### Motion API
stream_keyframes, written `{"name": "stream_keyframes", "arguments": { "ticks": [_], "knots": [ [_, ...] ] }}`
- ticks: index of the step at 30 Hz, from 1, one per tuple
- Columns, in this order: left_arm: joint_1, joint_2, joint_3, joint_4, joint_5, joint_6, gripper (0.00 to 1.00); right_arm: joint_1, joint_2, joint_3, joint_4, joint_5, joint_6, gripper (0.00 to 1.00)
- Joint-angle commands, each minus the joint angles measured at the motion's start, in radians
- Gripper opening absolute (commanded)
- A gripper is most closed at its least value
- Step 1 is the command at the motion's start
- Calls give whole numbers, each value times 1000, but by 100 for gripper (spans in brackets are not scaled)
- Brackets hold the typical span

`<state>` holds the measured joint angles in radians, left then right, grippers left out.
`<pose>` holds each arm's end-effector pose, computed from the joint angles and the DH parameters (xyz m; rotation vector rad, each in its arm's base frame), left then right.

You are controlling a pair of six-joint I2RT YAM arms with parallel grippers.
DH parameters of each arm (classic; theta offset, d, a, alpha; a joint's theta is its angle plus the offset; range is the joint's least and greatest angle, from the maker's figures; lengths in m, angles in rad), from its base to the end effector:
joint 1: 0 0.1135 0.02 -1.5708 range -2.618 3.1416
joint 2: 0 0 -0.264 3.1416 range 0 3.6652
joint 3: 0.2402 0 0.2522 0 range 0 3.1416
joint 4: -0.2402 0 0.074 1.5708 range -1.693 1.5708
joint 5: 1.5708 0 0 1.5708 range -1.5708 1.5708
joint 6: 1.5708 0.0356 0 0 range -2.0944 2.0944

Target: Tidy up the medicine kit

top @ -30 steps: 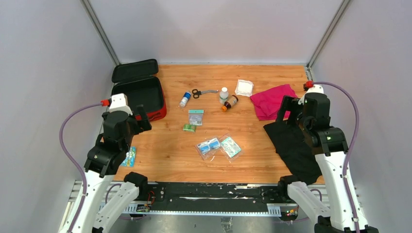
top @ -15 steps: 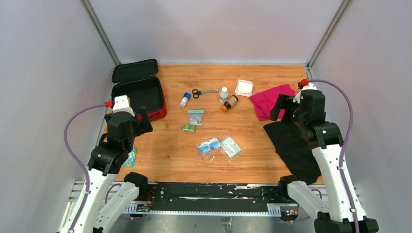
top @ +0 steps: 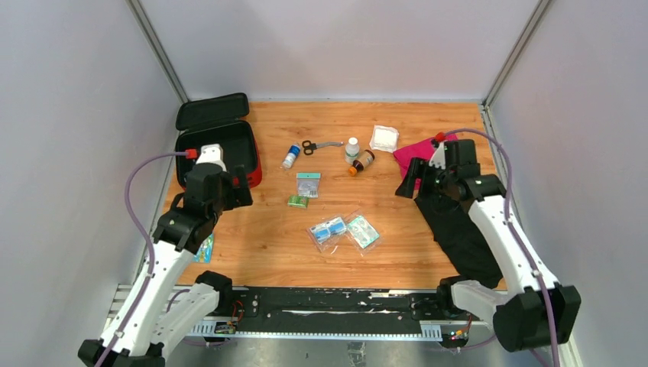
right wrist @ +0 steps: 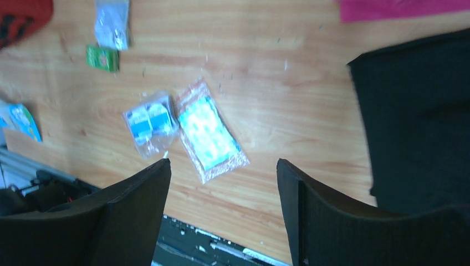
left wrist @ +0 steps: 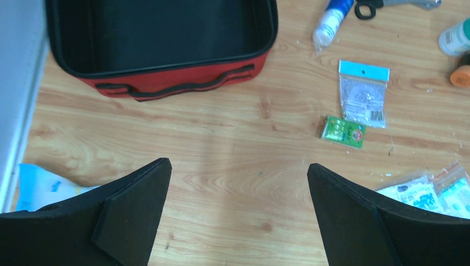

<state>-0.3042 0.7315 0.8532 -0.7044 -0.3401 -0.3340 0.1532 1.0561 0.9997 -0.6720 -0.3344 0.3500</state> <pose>0.1459 -0.0334 0.3200 -0.2262 2.1041 -0.0125 0.2140 0.0449 0.3177 0.0535 2.3340 0.6402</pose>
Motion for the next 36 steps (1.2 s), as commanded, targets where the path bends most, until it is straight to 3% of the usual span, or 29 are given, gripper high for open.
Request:
{"name": "stream_keyframes", "arguments": {
  "ticks": [1, 10, 16, 22, 30, 36],
  "knots": [
    [7, 56, -11, 25, 107, -53, 100, 99, 62, -62, 29, -74, 29, 74],
    [7, 114, -42, 32, 139, -148, 95, 388, 266, -74, 151, -45, 85, 72],
    [21, 128, -23, -96, -131, -273, 99, 445, 333, -62, 198, -65, 111, 71],
    [238, 171, -55, -104, -136, -325, 97, 446, 318, -69, 167, -47, 81, 70],
    [368, 231, -125, -98, -269, -526, 97, 446, 277, -103, 125, -41, 50, 70],
    [550, 278, -222, 33, -144, -571, 96, 446, 242, -127, 101, -38, 34, 70]
  ]
}}
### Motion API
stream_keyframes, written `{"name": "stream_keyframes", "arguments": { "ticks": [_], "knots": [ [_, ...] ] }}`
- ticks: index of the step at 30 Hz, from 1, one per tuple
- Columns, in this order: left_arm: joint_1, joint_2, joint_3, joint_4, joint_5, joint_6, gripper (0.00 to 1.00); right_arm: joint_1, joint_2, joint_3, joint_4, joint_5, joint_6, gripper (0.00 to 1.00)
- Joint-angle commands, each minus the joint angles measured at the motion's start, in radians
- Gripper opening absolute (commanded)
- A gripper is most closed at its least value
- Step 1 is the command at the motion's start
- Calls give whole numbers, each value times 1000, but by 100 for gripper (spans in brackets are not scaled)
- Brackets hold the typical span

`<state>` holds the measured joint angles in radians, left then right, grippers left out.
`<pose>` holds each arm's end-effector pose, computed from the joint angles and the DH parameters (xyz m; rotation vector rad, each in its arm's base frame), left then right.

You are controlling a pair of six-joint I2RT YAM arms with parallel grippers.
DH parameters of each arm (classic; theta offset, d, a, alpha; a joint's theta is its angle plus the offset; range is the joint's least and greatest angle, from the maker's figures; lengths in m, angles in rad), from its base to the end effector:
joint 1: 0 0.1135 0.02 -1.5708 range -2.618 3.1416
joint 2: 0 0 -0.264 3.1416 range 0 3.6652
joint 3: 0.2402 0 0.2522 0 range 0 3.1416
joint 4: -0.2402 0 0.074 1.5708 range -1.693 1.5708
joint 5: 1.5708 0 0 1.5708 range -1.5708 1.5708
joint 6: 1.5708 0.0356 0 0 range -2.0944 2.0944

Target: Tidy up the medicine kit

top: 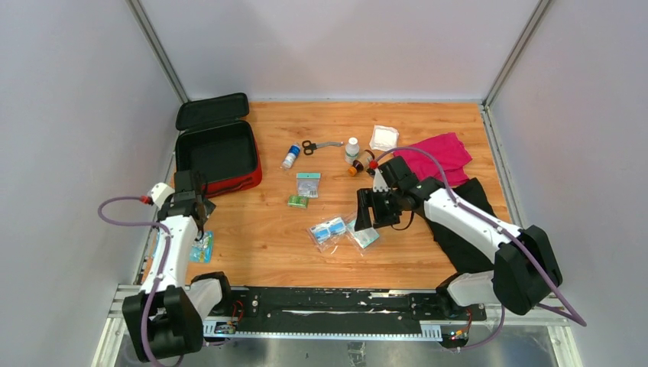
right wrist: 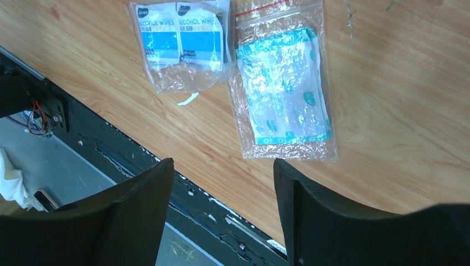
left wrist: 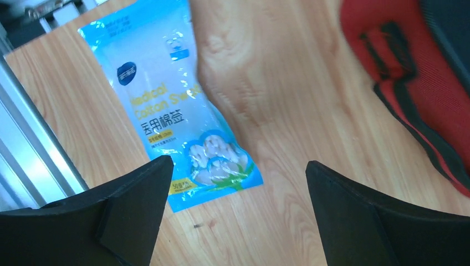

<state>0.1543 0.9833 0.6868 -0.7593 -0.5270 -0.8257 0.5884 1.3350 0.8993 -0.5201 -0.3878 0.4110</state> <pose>0.1722 0.0449 0.2279 -1.3118 2.0882 0.4132 0.2150 0.1596 0.2338 -0.3998 2.6283 0.8611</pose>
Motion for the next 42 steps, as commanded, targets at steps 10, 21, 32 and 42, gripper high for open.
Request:
{"name": "stream_keyframes", "arguments": {
  "ticks": [10, 21, 32, 42],
  "knots": [
    [188, 207, -67, 230, 84, -82, 93, 10, -65, -46, -70, 19, -34, 70],
    [228, 296, -67, 278, 91, -73, 84, 11, -64, -57, -72, 30, -30, 71],
    [235, 314, -81, 317, 153, -44, 44, 11, -47, -51, -73, 33, -34, 71],
    [234, 106, -83, 203, 245, -15, 0, 11, -25, -46, -69, 37, -36, 71]
  ]
}}
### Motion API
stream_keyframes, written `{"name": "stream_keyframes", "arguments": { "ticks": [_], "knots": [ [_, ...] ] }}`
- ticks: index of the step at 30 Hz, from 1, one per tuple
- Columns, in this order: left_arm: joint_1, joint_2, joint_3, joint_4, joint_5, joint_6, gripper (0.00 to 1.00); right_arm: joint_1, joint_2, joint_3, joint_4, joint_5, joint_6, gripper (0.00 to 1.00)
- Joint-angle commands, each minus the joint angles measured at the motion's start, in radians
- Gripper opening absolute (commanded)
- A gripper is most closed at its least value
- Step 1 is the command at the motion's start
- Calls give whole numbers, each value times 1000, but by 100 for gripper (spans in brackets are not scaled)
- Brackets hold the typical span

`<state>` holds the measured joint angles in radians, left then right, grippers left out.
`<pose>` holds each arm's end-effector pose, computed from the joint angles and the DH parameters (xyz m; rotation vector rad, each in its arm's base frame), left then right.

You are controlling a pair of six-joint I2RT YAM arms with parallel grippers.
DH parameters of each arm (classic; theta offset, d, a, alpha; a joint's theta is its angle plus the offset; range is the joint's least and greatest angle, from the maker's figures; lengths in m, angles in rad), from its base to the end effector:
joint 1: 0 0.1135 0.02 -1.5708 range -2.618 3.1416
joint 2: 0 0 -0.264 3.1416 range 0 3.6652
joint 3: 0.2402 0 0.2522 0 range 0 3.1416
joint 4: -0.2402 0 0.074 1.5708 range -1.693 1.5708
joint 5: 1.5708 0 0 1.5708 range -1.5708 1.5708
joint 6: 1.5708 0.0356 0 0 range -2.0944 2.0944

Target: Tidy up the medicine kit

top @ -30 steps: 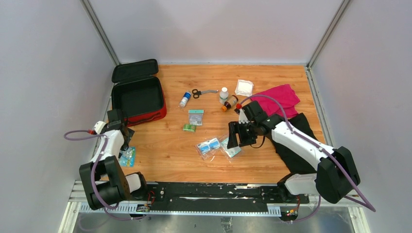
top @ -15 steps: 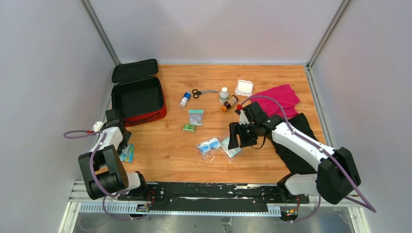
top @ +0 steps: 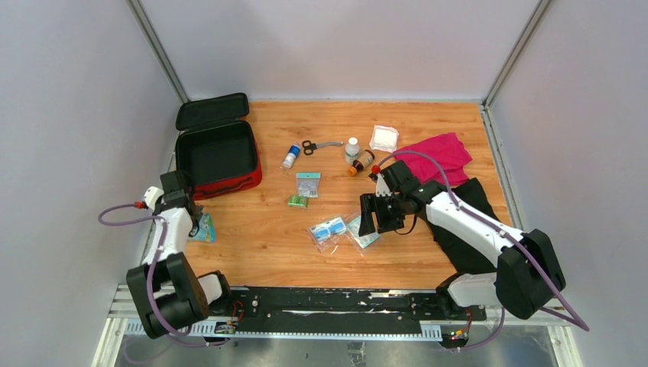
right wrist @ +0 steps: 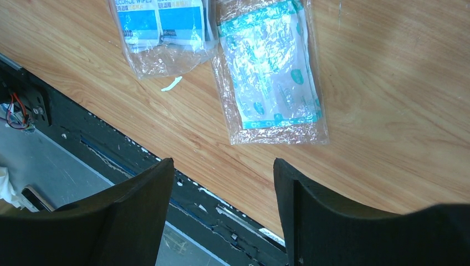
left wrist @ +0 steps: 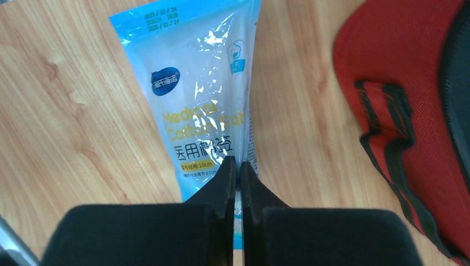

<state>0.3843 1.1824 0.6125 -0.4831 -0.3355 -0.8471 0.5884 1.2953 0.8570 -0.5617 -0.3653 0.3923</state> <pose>0.1921 0.0903 0.1827 -1.5673 2.0173 0.2656 0.2037 0.1512 0.2277 -0.4088 2.6654 0.8108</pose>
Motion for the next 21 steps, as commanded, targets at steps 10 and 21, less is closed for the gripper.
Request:
{"name": "stream_keyframes", "arguments": {
  "ticks": [10, 21],
  "knots": [
    [4, -411, 84, -282, 74, 84, 0, 10, 24, 9, -20, 21, -12, 71],
    [-218, -140, 483, -191, 260, 520, 0, 10, 25, 4, 5, 30, 21, 70]
  ]
}}
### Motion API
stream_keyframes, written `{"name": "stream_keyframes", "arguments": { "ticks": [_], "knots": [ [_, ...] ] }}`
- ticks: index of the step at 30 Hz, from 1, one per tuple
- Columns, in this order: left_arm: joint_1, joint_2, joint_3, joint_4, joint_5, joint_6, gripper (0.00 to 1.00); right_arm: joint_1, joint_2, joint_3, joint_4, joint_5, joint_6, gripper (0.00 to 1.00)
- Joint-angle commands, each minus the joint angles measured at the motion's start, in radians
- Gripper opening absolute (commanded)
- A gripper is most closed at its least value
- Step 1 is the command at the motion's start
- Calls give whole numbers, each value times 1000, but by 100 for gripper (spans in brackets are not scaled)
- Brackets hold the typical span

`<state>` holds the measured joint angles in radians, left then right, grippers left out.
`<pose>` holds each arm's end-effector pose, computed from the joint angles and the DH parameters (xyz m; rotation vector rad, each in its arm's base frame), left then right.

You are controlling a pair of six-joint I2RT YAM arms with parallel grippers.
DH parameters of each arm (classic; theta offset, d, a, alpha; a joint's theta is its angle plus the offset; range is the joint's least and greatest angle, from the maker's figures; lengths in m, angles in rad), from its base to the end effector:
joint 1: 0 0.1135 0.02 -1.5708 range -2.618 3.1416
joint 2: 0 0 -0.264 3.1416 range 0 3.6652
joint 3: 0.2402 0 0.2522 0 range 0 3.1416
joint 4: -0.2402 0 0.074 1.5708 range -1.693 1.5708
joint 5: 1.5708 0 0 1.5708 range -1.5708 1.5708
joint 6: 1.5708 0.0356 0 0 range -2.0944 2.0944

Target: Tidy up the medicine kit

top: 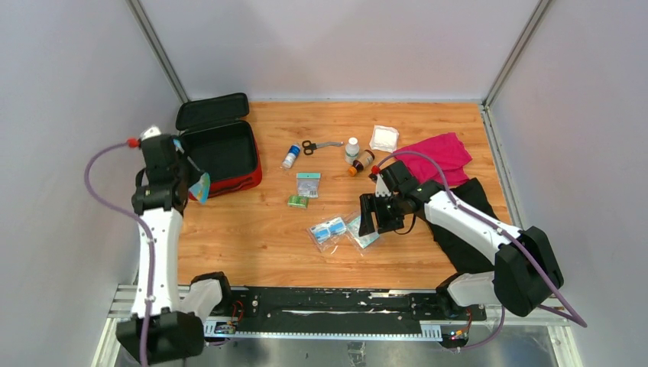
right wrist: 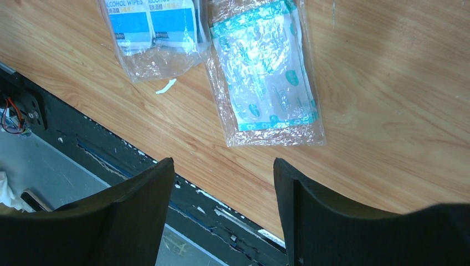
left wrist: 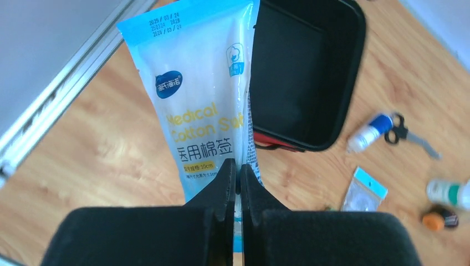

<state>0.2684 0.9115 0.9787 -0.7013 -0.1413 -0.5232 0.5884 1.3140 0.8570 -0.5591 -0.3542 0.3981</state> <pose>0.1787 0.0543 0.3338 -0.9193 1.9961 0.0130 0.2059 0.1522 0.2233 -0.3948 2.6837 0.7922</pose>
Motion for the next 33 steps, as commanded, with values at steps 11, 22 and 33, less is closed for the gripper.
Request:
{"name": "stream_keyframes", "arguments": {
  "ticks": [11, 22, 33],
  "knots": [
    [-304, 576, 442, 11, 62, 454, 0, 10, -48, -31, -6, 52, 35, 70],
    [-305, 859, 550, 79, 91, 610, 0, 10, -120, -51, -43, 91, 34, 70],
    [-305, 975, 567, 93, 24, 574, 0, 11, -166, -69, -60, 121, 51, 71]
  ]
}}
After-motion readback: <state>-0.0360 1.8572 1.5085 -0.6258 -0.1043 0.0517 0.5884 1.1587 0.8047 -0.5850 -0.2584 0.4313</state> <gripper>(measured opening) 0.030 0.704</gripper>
